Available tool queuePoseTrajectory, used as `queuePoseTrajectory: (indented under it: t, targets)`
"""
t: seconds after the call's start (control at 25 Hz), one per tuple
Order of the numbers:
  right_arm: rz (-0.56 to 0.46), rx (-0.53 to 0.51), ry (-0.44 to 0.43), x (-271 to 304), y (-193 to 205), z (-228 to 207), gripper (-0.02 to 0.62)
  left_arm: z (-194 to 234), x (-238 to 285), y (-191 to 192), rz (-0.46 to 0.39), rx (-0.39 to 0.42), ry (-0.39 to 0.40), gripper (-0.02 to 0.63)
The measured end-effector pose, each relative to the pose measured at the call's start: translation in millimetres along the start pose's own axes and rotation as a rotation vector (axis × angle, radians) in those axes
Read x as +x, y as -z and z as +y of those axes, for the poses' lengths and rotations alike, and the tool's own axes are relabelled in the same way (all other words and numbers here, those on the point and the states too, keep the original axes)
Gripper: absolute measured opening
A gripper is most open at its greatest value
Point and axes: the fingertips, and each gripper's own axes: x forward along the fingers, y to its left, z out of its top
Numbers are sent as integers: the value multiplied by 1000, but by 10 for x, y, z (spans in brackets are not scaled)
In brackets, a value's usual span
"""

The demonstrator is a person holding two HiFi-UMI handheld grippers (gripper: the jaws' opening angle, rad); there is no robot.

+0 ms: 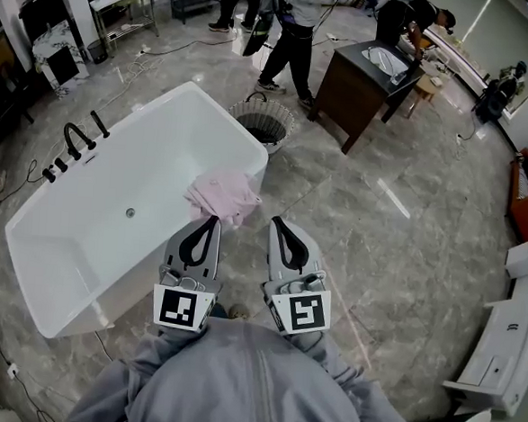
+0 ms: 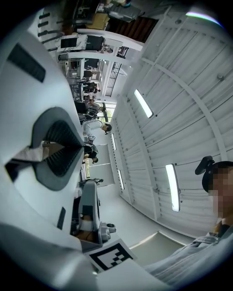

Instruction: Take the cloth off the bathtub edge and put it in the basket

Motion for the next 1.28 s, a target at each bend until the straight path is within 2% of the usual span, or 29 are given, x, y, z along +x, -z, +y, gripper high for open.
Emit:
queuePoseTrajectory:
  t: [0.24, 0.48, 0.84, 1.08, 1.28]
  targets:
    - [4, 16, -67, -14, 154, -72, 5, 97, -20, 158, 23, -9, -72, 6]
    - [0, 30, -71, 244, 239, -126, 5, 412, 158, 264, 25, -22, -108, 6]
    - [14, 44, -64, 1049, 522, -499, 5, 824, 991, 444, 29, 16, -71, 6]
    - [29, 16, -86, 1785, 679, -649, 5, 1250, 1563, 539, 47, -20, -41, 6]
    - [55, 33, -82, 2329, 803, -769, 5, 1586, 1978, 640, 58, -25, -32, 6]
